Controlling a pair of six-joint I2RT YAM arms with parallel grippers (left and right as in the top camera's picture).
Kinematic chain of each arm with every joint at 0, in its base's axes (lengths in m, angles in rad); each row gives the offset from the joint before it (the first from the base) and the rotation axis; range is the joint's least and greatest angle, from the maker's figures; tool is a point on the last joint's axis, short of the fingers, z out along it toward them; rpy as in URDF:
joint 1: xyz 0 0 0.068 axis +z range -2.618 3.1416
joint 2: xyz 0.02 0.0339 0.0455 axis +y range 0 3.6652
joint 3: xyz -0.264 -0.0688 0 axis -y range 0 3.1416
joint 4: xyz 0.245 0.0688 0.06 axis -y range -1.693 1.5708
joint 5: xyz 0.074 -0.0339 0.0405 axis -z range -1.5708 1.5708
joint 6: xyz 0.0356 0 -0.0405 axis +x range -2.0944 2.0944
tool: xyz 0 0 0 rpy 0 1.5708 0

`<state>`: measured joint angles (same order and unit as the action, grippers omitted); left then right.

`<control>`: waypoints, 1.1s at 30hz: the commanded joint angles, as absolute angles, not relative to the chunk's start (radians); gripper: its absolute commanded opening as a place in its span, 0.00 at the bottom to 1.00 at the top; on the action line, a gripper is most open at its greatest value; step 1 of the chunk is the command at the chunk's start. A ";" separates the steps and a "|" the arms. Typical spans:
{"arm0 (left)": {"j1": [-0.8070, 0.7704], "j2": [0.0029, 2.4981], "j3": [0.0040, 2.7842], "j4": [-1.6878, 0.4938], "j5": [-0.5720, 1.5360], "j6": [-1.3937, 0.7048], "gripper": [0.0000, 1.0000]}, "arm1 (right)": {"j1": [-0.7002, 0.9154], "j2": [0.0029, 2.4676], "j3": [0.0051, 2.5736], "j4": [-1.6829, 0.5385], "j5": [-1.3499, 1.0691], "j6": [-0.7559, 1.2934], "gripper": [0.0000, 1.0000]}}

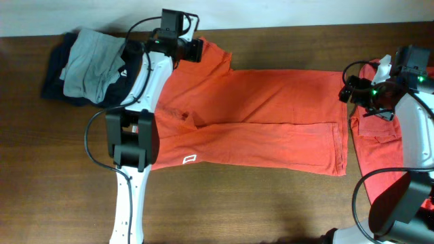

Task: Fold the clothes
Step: 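Move the left gripper to the shirt's upper left corner and pinch it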

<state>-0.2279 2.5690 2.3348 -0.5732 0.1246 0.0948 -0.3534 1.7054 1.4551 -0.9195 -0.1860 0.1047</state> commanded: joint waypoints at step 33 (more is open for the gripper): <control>-0.219 2.744 2.341 -0.310 0.036 0.353 0.61 | -0.347 1.708 1.473 -0.920 -0.191 0.109 0.99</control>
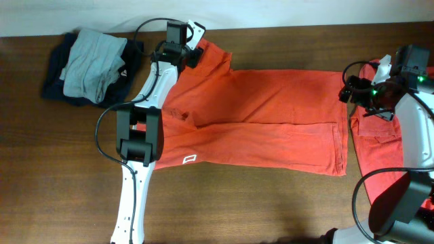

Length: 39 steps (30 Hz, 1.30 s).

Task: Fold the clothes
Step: 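Move the left gripper to the shirt's upper left corner and pinch it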

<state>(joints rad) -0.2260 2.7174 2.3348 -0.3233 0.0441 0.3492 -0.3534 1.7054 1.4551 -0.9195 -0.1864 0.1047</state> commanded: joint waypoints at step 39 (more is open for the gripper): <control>-0.200 2.738 2.372 -0.302 0.026 0.258 0.87 | -0.347 1.708 1.473 -0.920 -0.191 0.109 0.99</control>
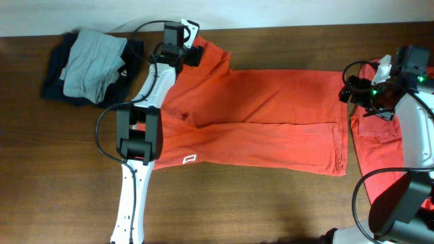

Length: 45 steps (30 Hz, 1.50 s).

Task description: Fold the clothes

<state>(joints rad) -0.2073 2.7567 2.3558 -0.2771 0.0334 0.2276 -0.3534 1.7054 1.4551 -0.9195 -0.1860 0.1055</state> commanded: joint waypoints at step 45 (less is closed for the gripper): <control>-0.195 2.683 2.376 -0.398 0.034 0.353 0.75 | -0.347 1.708 1.473 -0.920 -0.191 0.109 0.99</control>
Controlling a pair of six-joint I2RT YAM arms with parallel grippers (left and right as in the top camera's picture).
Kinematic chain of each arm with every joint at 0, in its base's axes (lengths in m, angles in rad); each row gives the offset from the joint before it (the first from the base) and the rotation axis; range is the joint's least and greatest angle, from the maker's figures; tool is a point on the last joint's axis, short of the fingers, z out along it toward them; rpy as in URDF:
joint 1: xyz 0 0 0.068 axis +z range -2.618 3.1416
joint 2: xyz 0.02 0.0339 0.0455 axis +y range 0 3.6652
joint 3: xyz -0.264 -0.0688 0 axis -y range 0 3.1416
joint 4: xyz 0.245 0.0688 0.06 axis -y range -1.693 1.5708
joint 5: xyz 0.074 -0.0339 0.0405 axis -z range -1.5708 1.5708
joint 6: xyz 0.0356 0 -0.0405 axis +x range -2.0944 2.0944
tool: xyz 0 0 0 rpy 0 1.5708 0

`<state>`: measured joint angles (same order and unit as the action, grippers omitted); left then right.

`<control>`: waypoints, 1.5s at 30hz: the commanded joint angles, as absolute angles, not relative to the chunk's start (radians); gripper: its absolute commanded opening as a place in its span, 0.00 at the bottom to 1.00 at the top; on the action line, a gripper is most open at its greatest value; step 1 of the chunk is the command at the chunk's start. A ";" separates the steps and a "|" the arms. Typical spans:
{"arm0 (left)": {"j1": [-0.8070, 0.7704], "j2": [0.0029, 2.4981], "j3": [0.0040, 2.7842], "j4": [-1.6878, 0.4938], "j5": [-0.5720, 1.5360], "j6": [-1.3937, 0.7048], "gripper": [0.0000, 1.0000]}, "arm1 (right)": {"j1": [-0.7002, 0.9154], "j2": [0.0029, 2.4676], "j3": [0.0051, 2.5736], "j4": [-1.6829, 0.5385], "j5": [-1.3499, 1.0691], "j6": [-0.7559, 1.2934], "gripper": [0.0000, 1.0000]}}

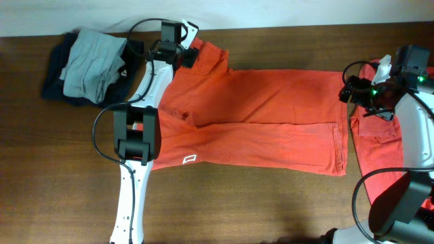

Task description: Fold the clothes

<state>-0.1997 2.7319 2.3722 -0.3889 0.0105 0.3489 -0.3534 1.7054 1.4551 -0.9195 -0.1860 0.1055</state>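
Note:
Orange trousers lie spread flat across the table, waist to the left and leg hems to the right. My left gripper sits at the waist's far left corner, fingers on the cloth edge; the overhead view does not show how the jaws stand. My right gripper rests at the far leg's hem on the right edge. Its jaws are also too small to read.
A pile of folded clothes, grey on navy, lies at the far left corner. A second orange garment lies under my right arm at the right edge. Black cables loop beside both arms.
My left gripper has shifted slightly left along the waist corner, and the cloth corner there looks a little more bunched. The right gripper and the rest of the trousers have not moved.
At first my left gripper lay turned crosswise at the trousers' far waist corner. Then it was turned and sat on the corner's edge, and it has since edged left there. The right gripper stayed at the leg hem throughout, and the trousers stayed flat.

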 commanded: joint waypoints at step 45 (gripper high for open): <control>-0.176 2.738 2.378 -0.329 0.146 0.275 0.73 | -0.347 1.708 1.473 -0.920 -0.191 0.109 0.99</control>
